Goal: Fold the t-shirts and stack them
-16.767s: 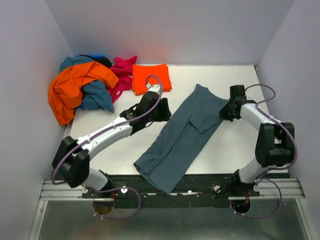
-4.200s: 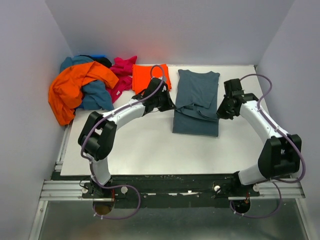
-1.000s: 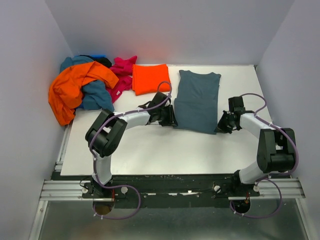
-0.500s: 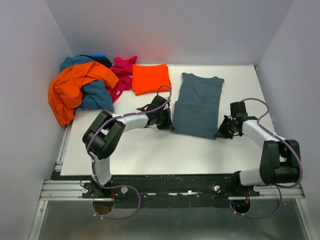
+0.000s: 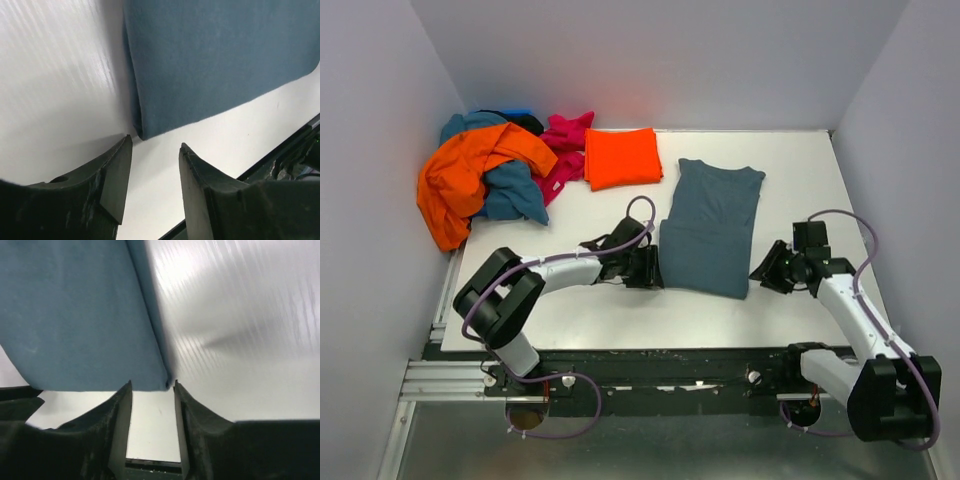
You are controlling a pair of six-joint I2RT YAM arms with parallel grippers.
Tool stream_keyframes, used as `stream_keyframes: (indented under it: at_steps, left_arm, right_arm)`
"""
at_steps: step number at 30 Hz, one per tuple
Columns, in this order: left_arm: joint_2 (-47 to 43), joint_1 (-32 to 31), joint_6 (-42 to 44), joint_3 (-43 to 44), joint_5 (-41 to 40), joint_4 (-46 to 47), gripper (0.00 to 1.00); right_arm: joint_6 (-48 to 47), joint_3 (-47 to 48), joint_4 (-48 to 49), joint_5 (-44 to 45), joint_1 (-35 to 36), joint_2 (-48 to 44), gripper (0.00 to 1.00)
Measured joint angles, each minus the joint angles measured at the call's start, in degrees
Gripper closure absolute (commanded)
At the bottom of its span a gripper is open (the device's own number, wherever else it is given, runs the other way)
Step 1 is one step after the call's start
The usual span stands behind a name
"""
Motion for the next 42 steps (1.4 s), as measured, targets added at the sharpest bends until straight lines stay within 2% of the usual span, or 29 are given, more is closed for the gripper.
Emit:
stream_keyframes:
  at_steps: [4, 10, 16, 23, 35, 38, 41, 42]
  left_arm:
    - [-0.5, 2.0, 1.2, 3.0, -1.0, -2.4, 0.47]
    - [0.0, 7.0, 4.2, 13.5, -2.6, -2.7, 0.47]
    - [6.5, 9.1, 5.6, 22.1, -3.1, -0.1, 0.47]
    - [14.3, 10.3, 5.9, 25.8, -3.1, 0.3, 0.47]
    - [19.5, 10.8, 6.9, 28.2, -3.3, 1.1, 0.48]
    - [22.1, 10.8, 6.8, 29.7, -2.0, 1.4, 0.5]
    - [23.5, 10.8, 6.5, 30.1, -0.8, 1.9, 0.62]
    - [23.5, 10.8, 6.5, 30.1, -0.6, 2.0, 0.62]
  right_arm:
    - [-2.3, 6.7, 1.0, 0.3, 0.1, 6.3, 0.59]
    - [-4.8, 11.9, 7.9, 1.7, 0.1, 15.1, 0.58]
    - [-5.3, 16.9, 12.0, 2.8, 0.1, 24.9, 0.61]
    - [-5.9, 22.6, 13.9, 3.0, 0.1, 33.3, 0.63]
    - [-6.0, 26.5, 14.8, 3.4, 0.1, 40.9, 0.7]
    - [-6.0, 26.5, 14.9, 3.3, 0.1, 41.6, 0.75]
    - [-6.1, 26.5, 14.9, 3.3, 0.1, 41.6, 0.79]
    - [-6.1, 26.6, 14.9, 3.3, 0.1, 41.6, 0.79]
